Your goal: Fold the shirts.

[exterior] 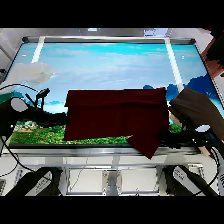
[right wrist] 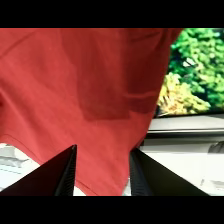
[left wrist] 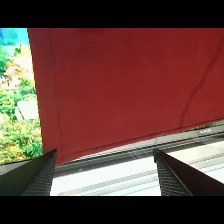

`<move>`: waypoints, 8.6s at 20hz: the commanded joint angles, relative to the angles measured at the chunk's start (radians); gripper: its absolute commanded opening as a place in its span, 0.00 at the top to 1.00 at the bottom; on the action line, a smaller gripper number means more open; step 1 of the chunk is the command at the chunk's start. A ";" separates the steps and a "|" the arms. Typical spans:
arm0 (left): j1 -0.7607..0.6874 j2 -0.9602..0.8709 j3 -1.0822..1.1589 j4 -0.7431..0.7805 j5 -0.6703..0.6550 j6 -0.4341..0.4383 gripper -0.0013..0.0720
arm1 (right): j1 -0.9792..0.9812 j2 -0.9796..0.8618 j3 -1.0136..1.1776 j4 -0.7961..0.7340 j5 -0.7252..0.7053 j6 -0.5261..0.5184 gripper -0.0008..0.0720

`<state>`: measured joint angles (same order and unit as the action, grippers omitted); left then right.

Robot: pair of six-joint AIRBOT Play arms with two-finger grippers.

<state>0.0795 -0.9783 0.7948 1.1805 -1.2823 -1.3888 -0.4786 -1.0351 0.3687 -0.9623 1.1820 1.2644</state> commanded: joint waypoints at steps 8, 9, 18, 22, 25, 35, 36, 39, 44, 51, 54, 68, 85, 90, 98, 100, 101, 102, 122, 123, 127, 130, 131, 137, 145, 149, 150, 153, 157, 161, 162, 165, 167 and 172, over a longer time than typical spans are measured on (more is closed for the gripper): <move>0.006 0.001 -0.021 0.055 0.174 -0.127 0.04 | 0.000 -0.058 0.010 0.183 0.006 -0.151 0.96; 0.016 0.000 -0.037 0.077 0.202 -0.231 0.04 | 0.000 -0.058 0.020 0.181 0.024 -0.165 0.96; 0.108 -0.043 -0.235 0.034 0.043 -0.343 0.04 | 0.000 -0.057 0.063 0.224 0.064 -0.198 0.96; 0.108 -0.043 -0.345 -0.069 0.102 -0.338 0.04 | 0.000 -0.057 0.062 0.282 0.088 -0.231 0.96; 0.108 -0.043 -0.378 -0.094 0.167 -0.339 0.04 | 0.000 -0.057 0.063 0.312 0.108 -0.245 0.96; 0.107 -0.043 -0.378 -0.156 0.275 -0.314 0.82 | 0.000 -0.057 0.062 0.366 0.118 -0.265 0.96; 0.108 -0.043 -0.378 -0.156 0.275 -0.299 0.87 | 0.000 -0.057 0.063 0.376 0.118 -0.269 0.96; 0.108 -0.036 -0.345 -0.156 0.262 -0.273 0.96 | -0.002 -0.031 0.065 0.402 0.111 -0.270 0.96; 0.108 0.077 -0.136 -0.148 0.043 -0.156 0.97 | -0.002 0.113 0.193 0.397 0.175 -0.211 0.96; 0.108 0.236 -0.067 -0.085 -0.226 -0.098 0.97 | 0.000 0.246 0.343 0.308 0.384 -0.085 0.96; 0.108 0.267 -0.065 0.039 -0.227 -0.099 0.97 | 0.000 0.302 0.343 0.228 0.391 -0.036 0.96; 0.051 -0.023 0.095 0.021 0.282 -0.132 0.97 | 0.154 0.166 0.355 0.177 0.048 0.046 0.96; -0.101 -0.476 0.342 0.146 0.430 -0.142 0.97 | 0.429 -0.547 0.811 0.003 -0.232 0.131 0.96; -0.104 -0.498 0.342 0.245 0.451 -0.237 0.97 | 0.428 -0.588 0.811 -0.158 -0.224 0.214 0.96; -0.104 -0.486 0.356 0.191 0.399 -0.264 0.10 | 0.413 -0.517 0.811 -0.174 -0.166 0.203 0.83; -0.104 -0.486 0.404 0.149 0.342 -0.264 0.10 | 0.383 -0.434 0.811 -0.188 -0.150 0.202 0.63; -0.104 -0.486 0.435 0.110 0.322 -0.264 0.10 | 0.362 -0.388 0.811 -0.190 -0.147 0.202 0.54; -0.105 -0.486 0.465 0.043 0.322 -0.263 0.10 | 0.334 -0.342 0.811 -0.188 -0.139 0.202 0.45; -0.634 -0.682 0.568 0.174 0.555 0.071 0.23 | 0.167 -0.640 0.809 0.001 -0.121 -0.016 0.11; -0.634 -0.686 0.567 0.174 0.554 0.069 0.25 | 0.167 -0.649 0.809 0.021 -0.124 -0.026 0.11; -0.634 -0.704 0.567 0.174 0.554 0.045 0.25 | 0.185 -0.685 0.810 0.129 -0.111 -0.080 0.11; -0.634 -0.710 0.567 0.175 0.554 0.045 0.25 | 0.209 -0.688 0.811 0.179 -0.087 -0.118 0.17; -0.634 -0.712 0.567 0.175 0.555 0.045 0.30 | 0.213 -0.688 0.811 0.185 -0.084 -0.120 0.29; -0.634 -0.727 0.567 0.200 0.552 0.007 0.97 | 0.209 -0.655 0.811 0.379 0.053 -0.278 0.96; -0.634 -0.776 0.567 0.158 0.468 -0.087 0.97 | 0.218 -0.394 0.811 0.450 0.070 -0.260 0.96; -0.634 -0.802 0.567 0.066 0.488 -0.077 0.97 | 0.282 -0.338 0.814 0.488 0.099 -0.234 0.96; -0.634 -0.804 0.567 0.056 0.496 -0.077 0.97 | 0.311 -0.337 0.826 0.480 0.107 -0.223 0.96; -0.634 -0.800 0.630 0.098 0.475 -0.077 0.97 | 0.403 -0.337 0.913 0.446 0.089 -0.162 0.96; -0.633 -0.767 0.889 0.542 0.199 -0.098 0.97 | 0.526 -0.337 1.074 0.379 -0.020 -0.025 0.96; -0.605 -0.680 1.092 0.876 -0.041 -0.124 0.97 | 0.713 -0.343 1.123 0.378 -0.250 0.059 0.96; -0.586 -0.645 1.115 0.881 -0.065 -0.134 0.97 | 0.773 -0.356 1.123 0.378 -0.312 0.083 0.96; -0.530 -0.514 1.128 0.877 -0.112 -0.142 0.97 | 0.958 -0.446 1.123 0.380 -0.478 0.162 0.96; -0.518 -0.449 1.128 0.876 -0.150 -0.142 0.97 | 1.087 -0.544 1.123 0.423 -0.648 0.214 0.96; -0.515 -0.376 1.128 0.866 -0.213 -0.132 0.97 | 1.315 -0.748 1.123 0.764 -1.122 0.213 0.79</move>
<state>-0.4423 -1.3972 1.9175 2.0361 -1.4448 -1.5272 0.7101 -1.6829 1.4895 -0.3862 0.3550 1.4570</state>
